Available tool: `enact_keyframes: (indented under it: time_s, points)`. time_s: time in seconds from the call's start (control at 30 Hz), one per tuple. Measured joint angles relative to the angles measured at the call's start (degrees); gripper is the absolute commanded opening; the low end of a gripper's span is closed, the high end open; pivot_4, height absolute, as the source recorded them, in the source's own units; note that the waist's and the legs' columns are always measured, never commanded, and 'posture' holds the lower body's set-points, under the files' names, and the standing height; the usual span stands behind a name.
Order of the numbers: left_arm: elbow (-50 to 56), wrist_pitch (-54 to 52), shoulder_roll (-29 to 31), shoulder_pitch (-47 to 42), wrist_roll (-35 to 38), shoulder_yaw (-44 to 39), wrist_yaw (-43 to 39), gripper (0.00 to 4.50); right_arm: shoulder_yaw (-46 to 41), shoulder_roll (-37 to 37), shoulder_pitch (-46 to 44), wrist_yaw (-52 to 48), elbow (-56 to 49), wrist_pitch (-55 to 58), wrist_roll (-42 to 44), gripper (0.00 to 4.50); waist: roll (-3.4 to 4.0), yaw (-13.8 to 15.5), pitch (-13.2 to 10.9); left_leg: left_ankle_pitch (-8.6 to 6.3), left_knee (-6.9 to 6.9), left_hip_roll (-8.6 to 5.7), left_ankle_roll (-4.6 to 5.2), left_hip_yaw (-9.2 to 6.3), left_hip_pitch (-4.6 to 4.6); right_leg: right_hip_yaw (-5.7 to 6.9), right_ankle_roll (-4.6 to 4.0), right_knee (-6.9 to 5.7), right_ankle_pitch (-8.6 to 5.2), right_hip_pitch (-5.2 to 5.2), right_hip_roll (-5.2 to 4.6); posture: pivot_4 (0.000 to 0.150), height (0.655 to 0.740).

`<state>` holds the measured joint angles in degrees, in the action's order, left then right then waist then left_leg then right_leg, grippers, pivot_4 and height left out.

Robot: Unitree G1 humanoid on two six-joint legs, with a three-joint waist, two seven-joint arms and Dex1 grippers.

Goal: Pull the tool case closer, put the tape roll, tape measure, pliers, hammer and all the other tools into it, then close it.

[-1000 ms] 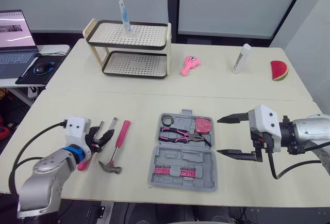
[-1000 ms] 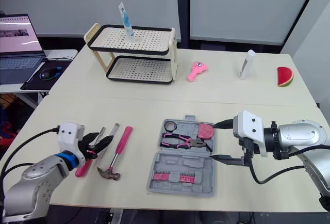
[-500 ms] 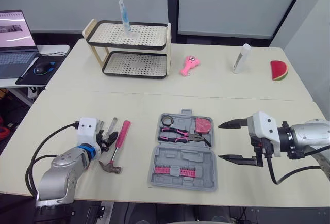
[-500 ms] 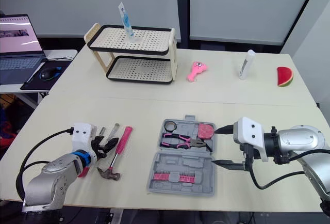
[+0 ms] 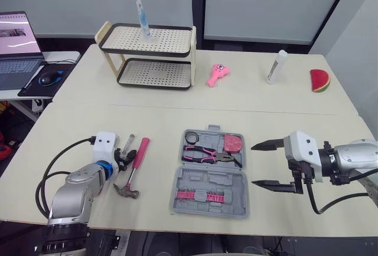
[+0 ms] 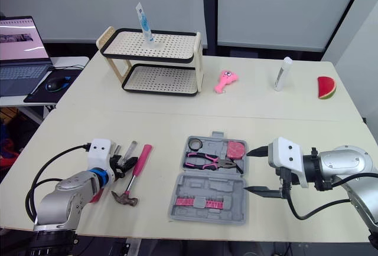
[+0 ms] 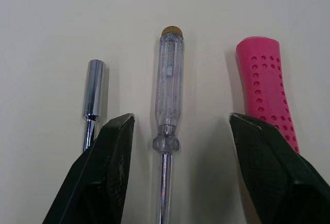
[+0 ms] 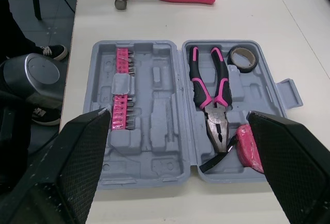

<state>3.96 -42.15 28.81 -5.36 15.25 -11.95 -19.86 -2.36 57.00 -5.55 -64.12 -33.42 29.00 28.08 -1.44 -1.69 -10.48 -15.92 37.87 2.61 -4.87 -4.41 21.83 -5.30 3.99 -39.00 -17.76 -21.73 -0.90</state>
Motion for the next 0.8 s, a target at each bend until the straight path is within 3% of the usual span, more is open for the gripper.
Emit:
enact_keyframes:
  time_s: [0.03,0.13,0.33,0.4,0.67,0.8]
  points:
    - [-0.10,-0.08,0.00,-0.11,-0.13,0.13,0.20,3.01,-0.04,0.00,0.06,0.03,0.00,0.00,0.01,4.50,0.00,0.01,0.00,0.00,0.00,0.00,0.00,0.00,0.00,0.00,0.00,0.00,0.00,0.00,0.00,0.150,0.7350]
    - [-0.51,-0.32,-0.01,-0.60,-0.31,0.45,0.40,2.47,-0.08,0.01,0.08,0.20,-0.04,0.00,0.02,4.50,0.00,0.01,0.00,0.00,0.00,0.00,0.00,0.00,0.00,0.01,0.00,0.00,0.00,0.00,0.00,0.150,0.7350]
    - [-1.55,-0.74,-0.01,-1.80,-0.42,0.85,0.26,0.58,-0.08,0.22,0.08,0.50,-0.13,0.16,0.09,4.50,0.00,0.01,0.00,0.00,0.00,-0.01,0.00,-0.01,0.00,0.01,0.00,0.00,0.00,0.01,0.00,0.150,0.7350]
    - [-1.76,-0.66,-0.01,-1.95,-0.53,0.91,0.23,0.16,-0.27,0.59,0.09,0.53,-0.20,0.24,0.12,4.50,0.00,0.01,0.00,0.00,0.00,-0.01,0.00,-0.01,-0.01,0.01,0.00,0.00,0.00,0.01,0.00,0.150,0.7350]
    - [-1.90,1.72,0.13,-0.07,-0.46,-0.80,0.28,0.17,-0.89,0.62,0.44,0.99,-0.68,0.58,0.18,4.50,0.00,-0.17,0.00,0.00,-0.01,0.00,0.00,-0.01,-0.01,0.00,0.00,0.00,0.00,0.01,-0.01,0.150,0.7350]
    - [4.19,0.58,2.43,3.24,1.01,-4.86,-0.55,0.17,-1.06,0.60,1.01,1.92,-1.44,0.83,0.25,4.50,-0.01,-0.05,-0.01,0.00,-0.01,0.01,0.00,-0.03,0.02,0.03,0.00,0.00,0.00,-0.01,-0.01,0.150,0.7350]
